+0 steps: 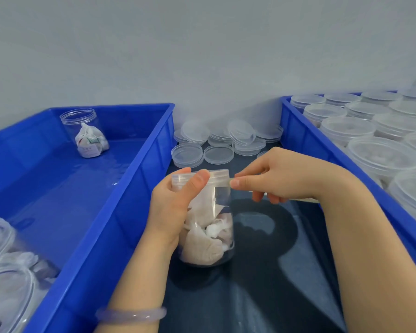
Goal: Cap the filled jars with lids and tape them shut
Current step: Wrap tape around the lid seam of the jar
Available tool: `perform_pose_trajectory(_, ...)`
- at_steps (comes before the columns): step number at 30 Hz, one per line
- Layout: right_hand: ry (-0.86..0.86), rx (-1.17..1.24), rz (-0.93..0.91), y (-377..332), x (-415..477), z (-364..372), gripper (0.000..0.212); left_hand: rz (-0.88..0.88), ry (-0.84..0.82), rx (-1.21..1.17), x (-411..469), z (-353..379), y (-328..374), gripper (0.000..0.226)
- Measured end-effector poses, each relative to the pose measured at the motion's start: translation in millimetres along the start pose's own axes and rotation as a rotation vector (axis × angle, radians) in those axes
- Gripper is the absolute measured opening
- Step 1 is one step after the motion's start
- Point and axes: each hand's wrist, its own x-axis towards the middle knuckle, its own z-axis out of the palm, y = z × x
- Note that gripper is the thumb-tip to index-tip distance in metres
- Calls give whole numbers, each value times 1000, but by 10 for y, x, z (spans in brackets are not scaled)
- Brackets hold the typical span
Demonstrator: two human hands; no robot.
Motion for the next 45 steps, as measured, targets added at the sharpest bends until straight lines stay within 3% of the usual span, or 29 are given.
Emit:
perform_pose_trajectory(6,-52,8,9,50,75,33,40,-5,-89,-23,13,-32,-31,73)
perform_pose_trajectory(11,-70,15,-59,80,59,17,44,-74,-237,-130,0,-22,-68,105)
perform_pose_trajectory(16,-86,35,-68,79,28,11,39,-122,-275,-180,-1,-23,-88,113)
perform_pose_trajectory(24,-27,39,-75,78,-74,-102,57,-139,-260,-182,4,-53,-50,71)
perform_pose_trajectory(31,-73,72,-26,122,77,28,34,-122,-243,-191,-11,-32,-46,99)
perform_pose_trajectory(35,-76,80,-48,118,131,67,44,-146,-297,-264,-18,-67,-43,116)
perform_pose_trajectory(39,-89,51,-33,144,97,13,50,-49,-231,-58,-16,-49,-37,110)
perform_pose_trajectory(42,-79,23,-18,138,62,-16,45,16,-165,68,1,-72,6,84)
perform_pose_trajectory(45,-73,-38,-25,77,44,18,42,19,-132,237,-39,-27,65,103)
